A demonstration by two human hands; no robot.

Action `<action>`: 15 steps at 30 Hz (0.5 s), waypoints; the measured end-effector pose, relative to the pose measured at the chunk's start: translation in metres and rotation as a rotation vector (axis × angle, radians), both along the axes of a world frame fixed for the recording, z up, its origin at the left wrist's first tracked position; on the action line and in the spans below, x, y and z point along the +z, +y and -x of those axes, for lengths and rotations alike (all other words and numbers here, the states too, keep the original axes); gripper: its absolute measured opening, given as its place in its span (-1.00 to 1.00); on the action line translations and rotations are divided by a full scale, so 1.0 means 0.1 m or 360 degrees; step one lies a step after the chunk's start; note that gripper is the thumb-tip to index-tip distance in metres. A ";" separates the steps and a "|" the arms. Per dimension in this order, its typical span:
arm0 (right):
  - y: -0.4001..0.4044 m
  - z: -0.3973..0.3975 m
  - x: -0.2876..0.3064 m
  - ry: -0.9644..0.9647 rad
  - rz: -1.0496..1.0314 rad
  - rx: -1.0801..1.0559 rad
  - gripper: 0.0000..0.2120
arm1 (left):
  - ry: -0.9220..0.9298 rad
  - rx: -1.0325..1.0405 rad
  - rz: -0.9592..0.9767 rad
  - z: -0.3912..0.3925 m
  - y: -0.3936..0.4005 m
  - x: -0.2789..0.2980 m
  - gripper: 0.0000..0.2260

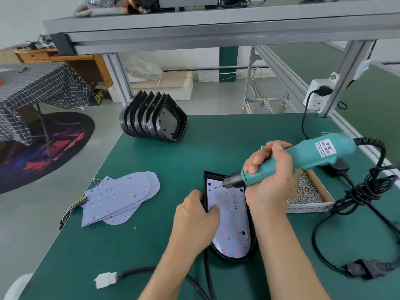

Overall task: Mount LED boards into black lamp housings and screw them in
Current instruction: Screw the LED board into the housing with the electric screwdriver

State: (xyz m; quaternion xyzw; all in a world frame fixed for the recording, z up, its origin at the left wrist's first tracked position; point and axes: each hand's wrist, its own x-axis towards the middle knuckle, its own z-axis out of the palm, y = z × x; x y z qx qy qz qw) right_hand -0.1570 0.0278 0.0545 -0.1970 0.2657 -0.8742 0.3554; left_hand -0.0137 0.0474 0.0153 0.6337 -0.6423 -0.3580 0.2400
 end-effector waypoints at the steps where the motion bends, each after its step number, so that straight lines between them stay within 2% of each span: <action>1: 0.00 -0.01 0.00 0.0013 -0.0004 -0.0002 -0.95 | 0.0005 0.0000 0.0016 0.01 0.00 0.00 -0.73; 15: 0.00 -0.02 0.02 0.0028 -0.0016 0.0002 -0.94 | -0.0012 0.0032 0.0197 0.08 0.04 0.00 -0.74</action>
